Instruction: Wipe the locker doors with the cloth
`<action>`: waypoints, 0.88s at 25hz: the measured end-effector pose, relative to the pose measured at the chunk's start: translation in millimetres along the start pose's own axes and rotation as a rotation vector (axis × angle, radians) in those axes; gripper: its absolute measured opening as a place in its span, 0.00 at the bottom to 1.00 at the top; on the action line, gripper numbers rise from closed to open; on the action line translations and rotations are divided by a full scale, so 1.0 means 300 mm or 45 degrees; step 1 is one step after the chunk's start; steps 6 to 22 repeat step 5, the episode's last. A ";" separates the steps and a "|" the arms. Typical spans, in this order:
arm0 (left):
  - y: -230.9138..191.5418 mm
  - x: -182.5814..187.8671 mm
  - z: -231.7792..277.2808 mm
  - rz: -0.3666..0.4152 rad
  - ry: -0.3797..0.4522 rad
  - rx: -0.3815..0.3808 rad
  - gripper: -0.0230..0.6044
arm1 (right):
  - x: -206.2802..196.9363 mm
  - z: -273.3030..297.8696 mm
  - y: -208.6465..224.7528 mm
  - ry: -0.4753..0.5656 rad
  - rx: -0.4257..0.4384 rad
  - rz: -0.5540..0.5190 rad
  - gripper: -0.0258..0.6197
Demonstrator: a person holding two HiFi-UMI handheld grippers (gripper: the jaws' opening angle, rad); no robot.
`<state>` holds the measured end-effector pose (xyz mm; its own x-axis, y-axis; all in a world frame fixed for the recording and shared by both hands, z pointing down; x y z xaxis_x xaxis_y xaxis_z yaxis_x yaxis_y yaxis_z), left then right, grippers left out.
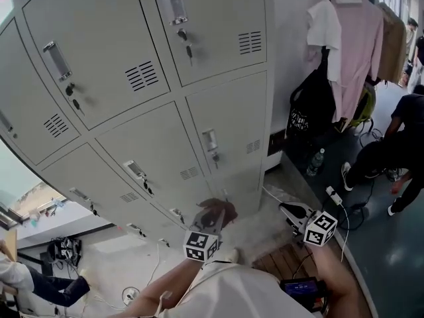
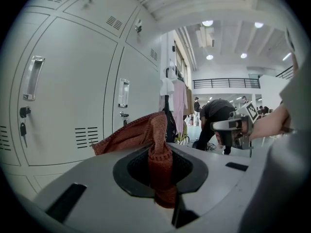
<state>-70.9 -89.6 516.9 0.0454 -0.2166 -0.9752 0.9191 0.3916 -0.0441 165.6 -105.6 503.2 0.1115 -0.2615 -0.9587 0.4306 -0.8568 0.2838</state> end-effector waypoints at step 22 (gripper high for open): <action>-0.013 0.009 0.011 0.002 -0.001 0.000 0.10 | -0.004 0.014 0.004 0.005 0.006 -0.002 0.07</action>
Point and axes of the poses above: the fingertips, and each gripper's own axes: z forward along the fingers, y to its right, x out of its top, the point moved 3 cm from there along -z, backward along the fingers, and after that the axes turned 5 degrees about x, right-handed, at the moved point
